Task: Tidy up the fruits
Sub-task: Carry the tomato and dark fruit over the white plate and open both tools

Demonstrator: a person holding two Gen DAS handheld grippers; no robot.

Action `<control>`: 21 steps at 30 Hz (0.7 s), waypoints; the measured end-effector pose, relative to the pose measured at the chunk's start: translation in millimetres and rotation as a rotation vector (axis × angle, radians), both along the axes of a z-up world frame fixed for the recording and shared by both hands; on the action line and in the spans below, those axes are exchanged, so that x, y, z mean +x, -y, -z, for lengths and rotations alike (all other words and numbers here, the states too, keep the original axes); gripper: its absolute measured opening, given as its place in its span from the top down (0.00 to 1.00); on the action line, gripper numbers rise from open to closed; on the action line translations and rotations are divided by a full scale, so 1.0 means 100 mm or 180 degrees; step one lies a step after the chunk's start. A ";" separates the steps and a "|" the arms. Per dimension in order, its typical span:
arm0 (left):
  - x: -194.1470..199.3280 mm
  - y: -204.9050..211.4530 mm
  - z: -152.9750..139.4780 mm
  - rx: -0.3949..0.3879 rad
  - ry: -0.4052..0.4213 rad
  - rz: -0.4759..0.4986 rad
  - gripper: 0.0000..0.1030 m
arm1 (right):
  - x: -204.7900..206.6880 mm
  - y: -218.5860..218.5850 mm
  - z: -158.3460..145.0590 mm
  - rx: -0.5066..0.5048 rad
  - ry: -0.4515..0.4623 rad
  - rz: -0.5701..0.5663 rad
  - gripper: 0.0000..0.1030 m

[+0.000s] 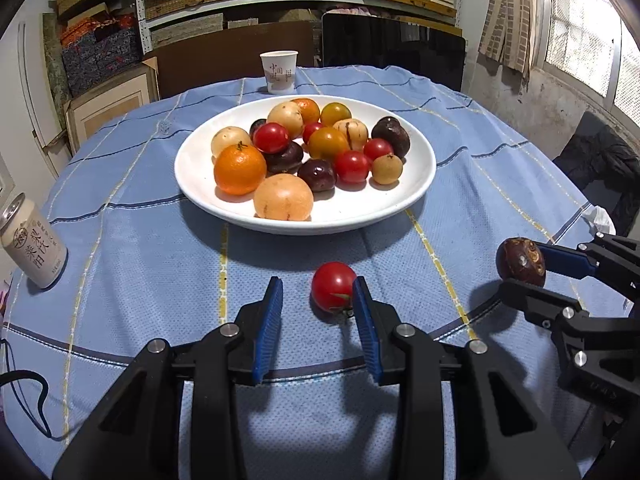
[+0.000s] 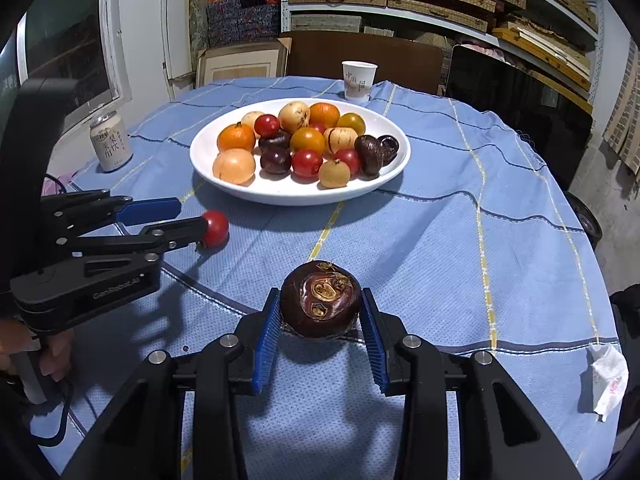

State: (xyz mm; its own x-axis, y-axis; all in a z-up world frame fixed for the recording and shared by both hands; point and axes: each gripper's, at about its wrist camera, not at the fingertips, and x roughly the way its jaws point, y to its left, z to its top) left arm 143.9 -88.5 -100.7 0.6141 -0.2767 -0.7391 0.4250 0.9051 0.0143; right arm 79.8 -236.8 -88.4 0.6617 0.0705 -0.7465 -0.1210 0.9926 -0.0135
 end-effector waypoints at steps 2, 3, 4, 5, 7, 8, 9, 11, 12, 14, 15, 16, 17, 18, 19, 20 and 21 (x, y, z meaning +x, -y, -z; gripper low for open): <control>-0.03 -0.06 -0.08 -0.0044 0.0057 -0.0030 0.65 | 0.00 0.01 -0.04 0.0022 0.0029 -0.0005 0.62; -0.03 -0.08 -0.11 -0.0066 0.0078 -0.0043 0.65 | 0.00 0.02 -0.07 0.0028 0.0055 -0.0008 0.62; -0.03 -0.12 -0.17 -0.0104 0.0103 -0.0050 0.65 | 0.00 0.03 -0.10 0.0032 0.0083 -0.0015 0.62; -0.02 -0.14 -0.22 -0.0130 0.0125 -0.0052 0.65 | 0.01 0.03 -0.13 0.0036 0.0103 -0.0025 0.62; 0.02 -0.17 -0.34 -0.0164 0.0197 -0.0053 0.66 | 0.07 0.06 -0.23 0.0046 0.0159 -0.0035 0.62; 0.07 -0.18 -0.39 -0.0178 0.0222 -0.0053 0.65 | 0.10 0.08 -0.27 0.0048 0.0183 -0.0036 0.62; 0.12 -0.19 -0.45 -0.0203 0.0233 -0.0055 0.65 | 0.16 0.09 -0.34 0.0061 0.0222 -0.0051 0.62; 0.27 -0.18 -0.56 -0.0241 0.0237 -0.0039 0.66 | 0.28 0.11 -0.44 0.0085 0.0271 -0.0079 0.62; 0.32 -0.16 -0.59 -0.0234 0.0261 -0.0052 0.66 | 0.38 0.12 -0.50 0.0099 0.0300 -0.0105 0.62; 0.47 -0.14 -0.65 -0.0229 0.0269 -0.0084 0.66 | 0.56 0.13 -0.58 0.0084 0.0335 -0.0127 0.62; 0.56 -0.14 -0.66 -0.0244 0.0231 -0.0107 0.66 | 0.64 0.14 -0.60 0.0060 0.0345 -0.0110 0.62; 0.59 -0.15 -0.65 -0.0269 0.0172 -0.0104 0.66 | 0.69 0.15 -0.62 0.0044 0.0350 -0.0076 0.62; 0.60 -0.15 -0.64 -0.0287 0.0123 -0.0083 0.66 | 0.74 0.17 -0.64 0.0063 0.0348 -0.0038 0.62; 0.56 -0.15 -0.58 -0.0260 0.0072 -0.0047 0.66 | 0.74 0.19 -0.65 0.0092 0.0349 -0.0041 0.62; 0.49 -0.13 -0.53 -0.0211 0.0053 -0.0001 0.65 | 0.72 0.19 -0.65 0.0105 0.0358 -0.0055 0.62; 0.43 -0.10 -0.46 -0.0179 0.0040 0.0036 0.63 | 0.68 0.19 -0.62 0.0092 0.0367 -0.0080 0.62; 0.35 -0.08 -0.37 -0.0140 0.0011 0.0086 0.58 | 0.64 0.19 -0.60 0.0084 0.0363 -0.0094 0.62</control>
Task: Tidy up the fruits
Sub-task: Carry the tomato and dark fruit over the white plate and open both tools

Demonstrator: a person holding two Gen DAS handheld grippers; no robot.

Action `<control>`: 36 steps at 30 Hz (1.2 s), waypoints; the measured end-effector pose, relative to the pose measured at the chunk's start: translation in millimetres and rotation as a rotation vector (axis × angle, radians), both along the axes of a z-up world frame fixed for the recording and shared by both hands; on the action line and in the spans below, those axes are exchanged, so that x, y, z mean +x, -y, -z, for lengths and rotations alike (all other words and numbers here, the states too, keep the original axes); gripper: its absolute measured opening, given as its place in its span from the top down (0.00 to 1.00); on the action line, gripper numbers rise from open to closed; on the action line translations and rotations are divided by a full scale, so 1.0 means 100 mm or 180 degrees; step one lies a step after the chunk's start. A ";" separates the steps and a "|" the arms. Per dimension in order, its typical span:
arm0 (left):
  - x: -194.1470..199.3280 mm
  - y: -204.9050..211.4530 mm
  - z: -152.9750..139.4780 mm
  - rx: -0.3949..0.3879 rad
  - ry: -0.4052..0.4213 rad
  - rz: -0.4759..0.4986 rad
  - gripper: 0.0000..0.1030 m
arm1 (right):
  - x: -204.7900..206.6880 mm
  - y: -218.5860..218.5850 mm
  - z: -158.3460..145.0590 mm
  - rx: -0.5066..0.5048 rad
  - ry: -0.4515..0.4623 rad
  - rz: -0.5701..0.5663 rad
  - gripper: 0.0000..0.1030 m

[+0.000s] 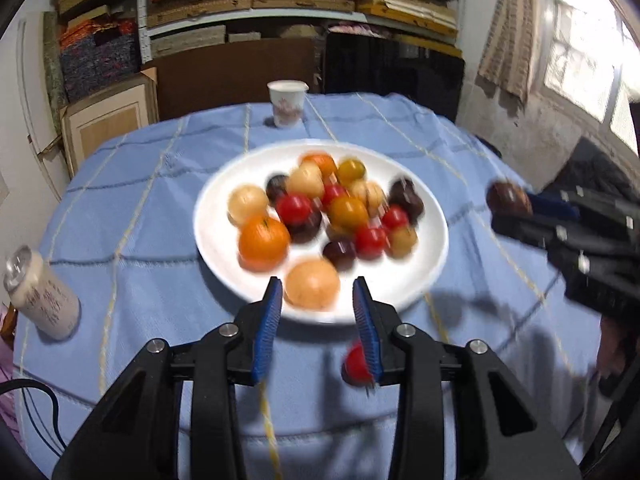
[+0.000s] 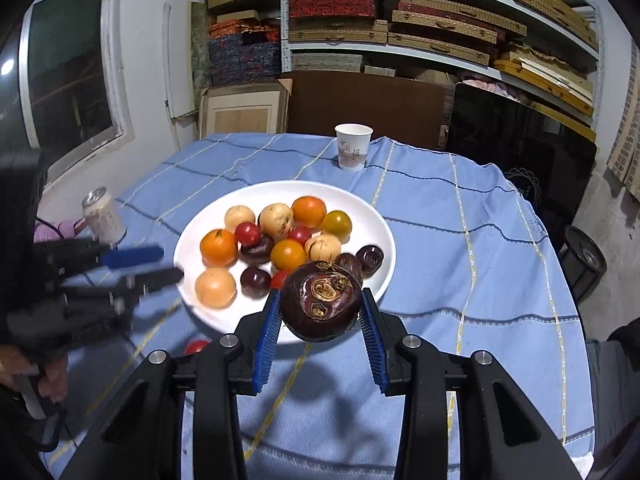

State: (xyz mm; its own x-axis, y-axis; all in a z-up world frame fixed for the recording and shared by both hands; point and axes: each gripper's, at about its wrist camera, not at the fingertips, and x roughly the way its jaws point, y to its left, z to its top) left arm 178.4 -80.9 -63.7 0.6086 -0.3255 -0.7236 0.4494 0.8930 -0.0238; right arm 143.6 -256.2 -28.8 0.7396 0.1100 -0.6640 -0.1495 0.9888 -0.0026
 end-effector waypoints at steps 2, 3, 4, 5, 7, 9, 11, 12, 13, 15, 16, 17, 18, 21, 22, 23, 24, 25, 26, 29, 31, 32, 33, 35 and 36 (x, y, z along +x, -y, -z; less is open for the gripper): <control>-0.17 0.08 0.21 0.0102 -0.0042 0.0057 0.46 | -0.09 0.01 0.10 -0.0024 -0.0029 -0.0009 0.62; -0.22 0.11 0.29 0.0119 -0.0050 0.0084 0.46 | -0.14 0.02 0.19 -0.0031 -0.0077 -0.0009 0.62; -0.25 0.16 0.37 0.0160 -0.0072 0.0113 0.45 | -0.16 0.02 0.23 -0.0029 -0.0107 -0.0008 0.62; -0.24 0.21 0.44 0.0218 -0.0112 0.0124 0.45 | -0.18 0.03 0.28 -0.0020 -0.0148 -0.0006 0.62; -0.20 0.25 0.55 0.0273 -0.0186 0.0087 0.45 | -0.23 0.04 0.35 0.0019 -0.0205 0.0018 0.62; -0.13 0.24 0.63 0.0293 -0.0314 0.0038 0.46 | -0.28 0.03 0.34 -0.0001 -0.0191 0.0016 0.62; -0.13 0.23 0.62 0.0253 -0.0292 0.0057 0.74 | -0.33 0.01 0.31 -0.0018 -0.0147 -0.0011 0.62; -0.14 0.23 0.61 0.0249 -0.0282 0.0063 0.73 | -0.35 0.00 0.30 0.0006 -0.0135 -0.0030 0.62; -0.16 0.21 0.61 0.0206 -0.0278 0.0043 0.73 | -0.37 0.00 0.28 0.0014 -0.0124 -0.0032 0.62; -0.19 0.15 0.57 0.0094 -0.0277 0.0039 0.74 | -0.39 0.00 0.27 0.0036 -0.0119 -0.0029 0.62; -0.23 0.12 0.53 0.0011 -0.0256 0.0070 0.74 | -0.40 0.01 0.27 0.0056 -0.0124 -0.0030 0.62; -0.27 0.10 0.48 -0.0041 -0.0222 0.0087 0.74 | -0.40 0.01 0.27 0.0067 -0.0130 -0.0028 0.62; -0.29 0.08 0.44 -0.0074 -0.0200 0.0092 0.74 | -0.41 0.02 0.27 0.0072 -0.0132 -0.0025 0.62; -0.32 0.01 0.32 -0.0179 -0.0128 0.0076 0.74 | -0.41 0.04 0.27 0.0082 -0.0141 -0.0017 0.62; -0.29 0.00 0.26 -0.0199 -0.0097 0.0058 0.74 | -0.39 0.04 0.27 0.0088 -0.0146 -0.0014 0.62; -0.25 -0.02 0.21 -0.0220 -0.0076 0.0035 0.74 | -0.36 0.05 0.26 0.0100 -0.0146 -0.0007 0.62; -0.17 -0.03 0.14 -0.0245 -0.0065 0.0004 0.74 | -0.32 0.06 0.24 0.0114 -0.0138 -0.0010 0.62; -0.11 -0.03 0.09 -0.0265 -0.0068 -0.0008 0.74 | -0.28 0.06 0.20 0.0123 -0.0119 -0.0017 0.62; -0.03 -0.02 0.02 -0.0297 -0.0067 -0.0011 0.74 | -0.23 0.06 0.16 0.0119 -0.0091 -0.0028 0.62; 0.24 0.07 -0.16 -0.0302 -0.0012 -0.0004 0.74 | 0.04 0.02 0.00 0.0113 -0.0021 -0.0127 0.62; 0.46 0.16 -0.18 -0.0316 -0.0081 -0.0014 0.74 | 0.23 -0.03 -0.06 0.0082 0.0006 -0.0179 0.62; 0.52 0.19 -0.17 -0.0318 -0.0117 -0.0015 0.74 | 0.35 -0.06 -0.08 0.0029 0.0034 -0.0194 0.62; 0.61 0.23 -0.13 -0.0298 -0.0154 -0.0020 0.73 | 0.44 -0.08 -0.09 -0.0010 0.0047 -0.0206 0.62; 0.71 0.29 -0.07 -0.0233 -0.0185 -0.0025 0.73 | 0.66 -0.08 -0.08 -0.0060 0.0051 -0.0207 0.62; 0.75 0.31 -0.03 -0.0206 -0.0215 -0.0021 0.73 | 0.79 -0.08 -0.05 -0.0076 0.0038 -0.0204 0.62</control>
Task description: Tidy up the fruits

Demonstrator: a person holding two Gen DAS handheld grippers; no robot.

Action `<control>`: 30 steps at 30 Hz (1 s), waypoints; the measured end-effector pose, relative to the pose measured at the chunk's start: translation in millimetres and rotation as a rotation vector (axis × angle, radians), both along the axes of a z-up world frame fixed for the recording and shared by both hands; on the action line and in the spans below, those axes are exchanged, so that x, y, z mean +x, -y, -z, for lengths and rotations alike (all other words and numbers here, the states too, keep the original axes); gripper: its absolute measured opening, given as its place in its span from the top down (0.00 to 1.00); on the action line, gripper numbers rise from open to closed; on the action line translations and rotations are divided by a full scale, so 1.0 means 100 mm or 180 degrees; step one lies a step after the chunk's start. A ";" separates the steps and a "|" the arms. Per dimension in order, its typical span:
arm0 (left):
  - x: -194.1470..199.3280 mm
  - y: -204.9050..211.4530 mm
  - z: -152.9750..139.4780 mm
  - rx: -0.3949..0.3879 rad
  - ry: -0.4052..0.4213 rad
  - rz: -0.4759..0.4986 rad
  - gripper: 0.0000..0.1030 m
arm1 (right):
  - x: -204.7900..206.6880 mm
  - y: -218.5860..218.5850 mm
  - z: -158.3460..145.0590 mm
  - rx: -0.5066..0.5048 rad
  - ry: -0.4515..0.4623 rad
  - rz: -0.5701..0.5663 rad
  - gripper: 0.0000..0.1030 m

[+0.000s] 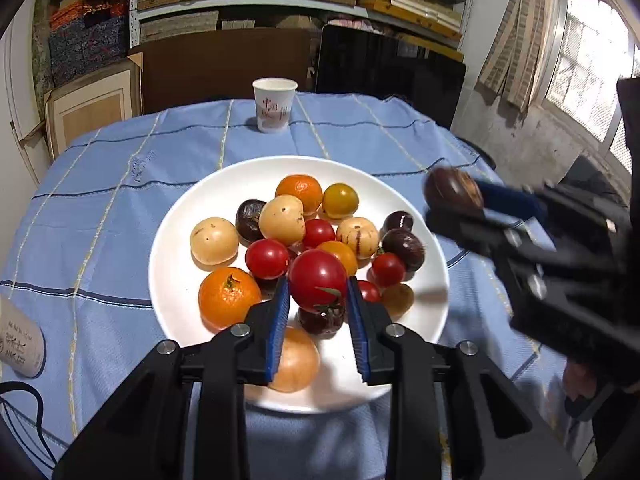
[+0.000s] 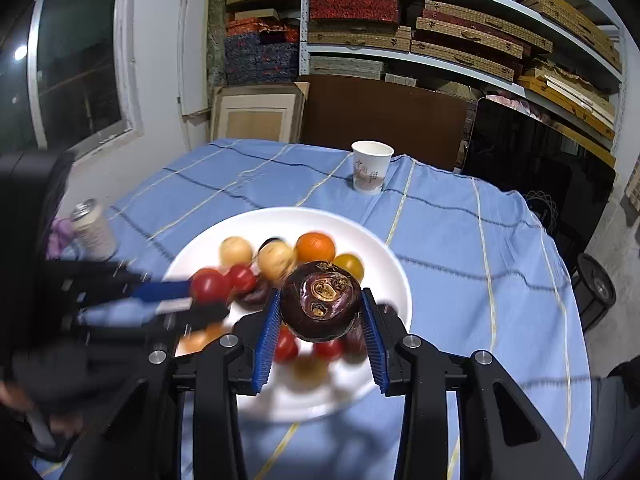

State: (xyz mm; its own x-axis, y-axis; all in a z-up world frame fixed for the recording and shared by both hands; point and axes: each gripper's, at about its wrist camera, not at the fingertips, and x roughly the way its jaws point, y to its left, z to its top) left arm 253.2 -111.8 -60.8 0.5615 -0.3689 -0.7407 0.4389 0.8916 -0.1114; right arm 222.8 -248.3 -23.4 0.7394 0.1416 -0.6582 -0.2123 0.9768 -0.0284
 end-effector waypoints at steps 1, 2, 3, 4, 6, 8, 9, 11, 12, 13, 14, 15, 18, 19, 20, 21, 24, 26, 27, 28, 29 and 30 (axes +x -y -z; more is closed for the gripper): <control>0.04 0.01 0.05 0.0023 -0.0033 -0.0003 0.73 | 0.11 0.01 0.03 0.0011 -0.0019 -0.0013 0.61; 0.07 0.02 0.08 0.0033 -0.0057 -0.0004 0.73 | 0.18 0.01 0.05 0.0026 -0.0045 -0.0037 0.61; 0.09 0.03 0.12 0.0044 -0.0087 0.0012 0.73 | 0.27 0.00 0.10 0.0033 -0.0101 -0.0101 0.61; 0.09 0.02 0.14 0.0053 -0.0096 0.0015 0.71 | 0.32 -0.01 0.13 0.0013 -0.0119 -0.0137 0.54; 0.06 -0.01 0.13 0.0084 -0.0030 -0.0009 0.43 | 0.34 -0.03 0.16 -0.0028 -0.0080 -0.0145 0.41; -0.01 -0.09 0.05 0.0058 0.0163 -0.0114 0.20 | 0.27 -0.01 0.14 0.0022 -0.0017 -0.0128 0.40; -0.06 -0.12 -0.01 0.0040 0.0247 -0.0131 0.19 | 0.22 0.00 0.12 0.0050 -0.0021 -0.0097 0.40; -0.17 -0.16 -0.08 0.0005 0.0253 -0.0087 0.16 | 0.05 0.04 0.06 0.0146 -0.0040 -0.0069 0.40; -0.25 -0.19 -0.11 0.0011 0.0273 -0.0101 0.13 | -0.05 0.05 0.04 0.0163 -0.0043 -0.0059 0.40; -0.38 -0.22 -0.14 0.0039 0.0325 -0.0129 0.09 | -0.17 0.06 0.02 0.0172 -0.0050 -0.0044 0.37; -0.50 -0.26 -0.16 0.0053 0.0364 -0.0118 0.07 | -0.32 0.07 0.00 0.0215 -0.0073 -0.0055 0.34; -0.62 -0.29 -0.17 0.0067 0.0380 -0.0075 0.05 | -0.52 0.08 -0.01 0.0287 -0.0095 -0.0075 0.25; -1.03 -0.38 -0.15 0.0134 0.0373 -0.0074 0.05 | -1.04 0.07 0.00 0.0328 -0.0099 -0.0031 0.14; -1.14 -0.41 -0.14 0.0134 0.0328 -0.0074 0.05 | -1.23 0.05 0.02 0.0338 -0.0101 0.0001 0.12; -1.27 -0.45 -0.13 0.0129 0.0299 -0.0086 0.05 | -1.35 0.05 0.03 0.0361 -0.0100 0.0032 0.10; -1.38 -0.50 -0.13 0.0127 0.0302 -0.0134 0.05 | -1.50 0.05 0.05 0.0400 -0.0103 0.0088 0.05; -1.68 -0.65 -0.20 0.0070 0.0409 -0.0265 0.05 | -1.90 0.07 0.09 0.0558 -0.0060 0.0299 0.04; -1.87 -0.76 -0.32 -0.0022 0.0552 -0.0361 0.05 | -2.07 0.09 0.10 0.0645 -0.0032 0.0423 0.04; -1.94 -0.81 -0.37 -0.0073 0.0603 -0.0405 0.05 | -2.18 0.09 0.10 0.0703 -0.0020 0.0476 0.04; -1.99 -0.86 -0.42 -0.0119 0.0628 -0.0438 0.05 | -2.23 0.09 0.11 0.0712 -0.0024 0.0506 0.04; -2.04 -0.88 -0.46 -0.0149 0.0632 -0.0453 0.05 | -2.29 0.08 0.11 0.0706 -0.0031 0.0534 0.04; -2.12 -0.91 -0.50 -0.0170 0.0623 -0.0460 0.05 | -2.35 0.07 0.12 0.0692 -0.0049 0.0547 0.04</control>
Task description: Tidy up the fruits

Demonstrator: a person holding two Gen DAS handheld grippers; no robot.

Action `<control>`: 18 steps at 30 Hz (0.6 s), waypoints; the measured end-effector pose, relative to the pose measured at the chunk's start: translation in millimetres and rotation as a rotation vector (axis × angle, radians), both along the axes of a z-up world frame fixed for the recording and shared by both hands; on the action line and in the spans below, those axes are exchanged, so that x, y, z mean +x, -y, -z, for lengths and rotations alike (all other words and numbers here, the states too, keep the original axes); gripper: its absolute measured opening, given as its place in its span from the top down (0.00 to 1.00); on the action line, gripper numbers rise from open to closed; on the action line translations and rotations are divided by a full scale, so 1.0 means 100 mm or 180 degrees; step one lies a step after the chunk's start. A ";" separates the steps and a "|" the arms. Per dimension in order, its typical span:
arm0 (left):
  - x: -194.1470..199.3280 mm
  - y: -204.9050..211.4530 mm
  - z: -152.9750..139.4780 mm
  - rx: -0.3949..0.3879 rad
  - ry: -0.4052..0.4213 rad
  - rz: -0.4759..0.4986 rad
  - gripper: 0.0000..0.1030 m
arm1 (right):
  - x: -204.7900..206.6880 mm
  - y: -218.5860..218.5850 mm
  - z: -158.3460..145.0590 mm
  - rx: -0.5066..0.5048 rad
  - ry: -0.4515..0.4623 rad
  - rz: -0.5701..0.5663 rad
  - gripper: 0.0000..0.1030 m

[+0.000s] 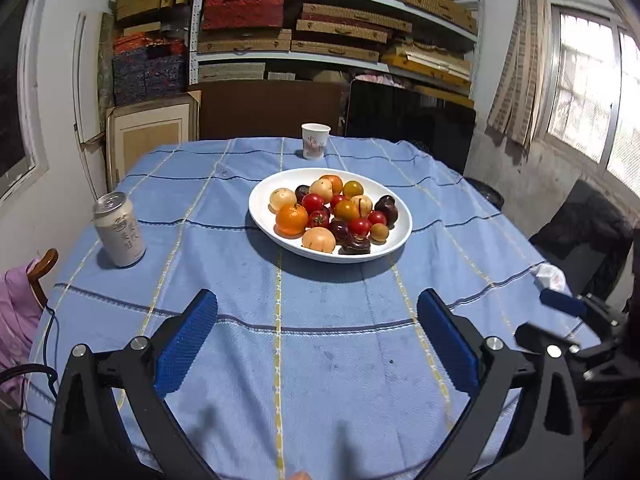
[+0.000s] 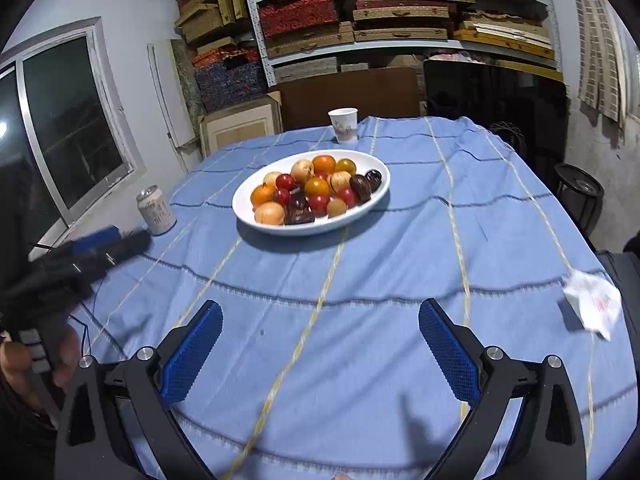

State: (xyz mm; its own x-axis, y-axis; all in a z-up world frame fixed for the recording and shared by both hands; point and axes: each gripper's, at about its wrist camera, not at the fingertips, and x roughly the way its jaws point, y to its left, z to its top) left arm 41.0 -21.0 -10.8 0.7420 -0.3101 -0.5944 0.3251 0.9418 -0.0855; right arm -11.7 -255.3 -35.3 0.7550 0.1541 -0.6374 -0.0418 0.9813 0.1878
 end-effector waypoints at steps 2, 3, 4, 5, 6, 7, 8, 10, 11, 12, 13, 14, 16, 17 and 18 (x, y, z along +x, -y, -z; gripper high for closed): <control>-0.11 -0.01 -0.07 0.0068 -0.0021 -0.0001 0.05 | -0.10 -0.03 -0.02 -0.0008 -0.0013 -0.0016 0.04; -0.19 -0.01 -0.09 0.0102 -0.0011 0.0018 0.05 | -0.17 -0.04 -0.04 -0.0017 0.0007 -0.0014 0.04; -0.29 -0.01 -0.13 0.0118 0.0034 0.0044 0.05 | -0.24 -0.05 -0.08 -0.0039 0.0039 -0.0023 0.04; -0.37 -0.01 -0.17 0.0124 0.0083 0.0044 0.05 | -0.30 -0.08 -0.13 -0.0092 0.0087 -0.0048 0.04; -0.42 0.00 -0.20 0.0135 0.0117 0.0038 0.05 | -0.34 -0.10 -0.18 -0.0159 0.0134 -0.0054 0.04; -0.49 0.01 -0.22 0.0143 0.0138 0.0044 0.05 | -0.39 -0.14 -0.23 -0.0266 0.0195 -0.0048 0.04; -0.56 0.01 -0.24 0.0149 0.0154 0.0044 0.05 | -0.42 -0.16 -0.27 -0.0349 0.0235 -0.0043 0.04; -0.63 0.04 -0.26 0.0227 0.0162 -0.0030 0.05 | -0.49 -0.16 -0.33 -0.0430 0.0294 -0.0002 0.04; -0.68 0.07 -0.27 0.0331 0.0171 -0.0096 0.05 | -0.51 -0.16 -0.35 -0.0442 0.0308 0.0011 0.04; -0.72 0.09 -0.28 0.0391 0.0199 -0.0134 0.05 | -0.53 -0.15 -0.37 -0.0440 0.0314 0.0025 0.04; -0.75 0.09 -0.29 0.0426 0.0228 -0.0171 0.05 | -0.55 -0.13 -0.38 -0.0444 0.0306 0.0048 0.04; -0.77 0.09 -0.31 0.0450 0.0254 -0.0210 0.05 | -0.56 -0.12 -0.38 -0.0449 0.0289 0.0067 0.04; -0.81 0.07 -0.34 0.0432 0.0277 -0.0254 0.05 | -0.56 -0.11 -0.37 -0.0473 0.0244 0.0091 0.04; -0.81 0.05 -0.35 0.0419 0.0273 -0.0267 0.05 | -0.57 -0.10 -0.36 -0.0482 0.0227 0.0106 0.04; -0.82 0.05 -0.35 0.0414 0.0270 -0.0275 0.05 | -0.57 -0.10 -0.35 -0.0481 0.0214 0.0117 0.04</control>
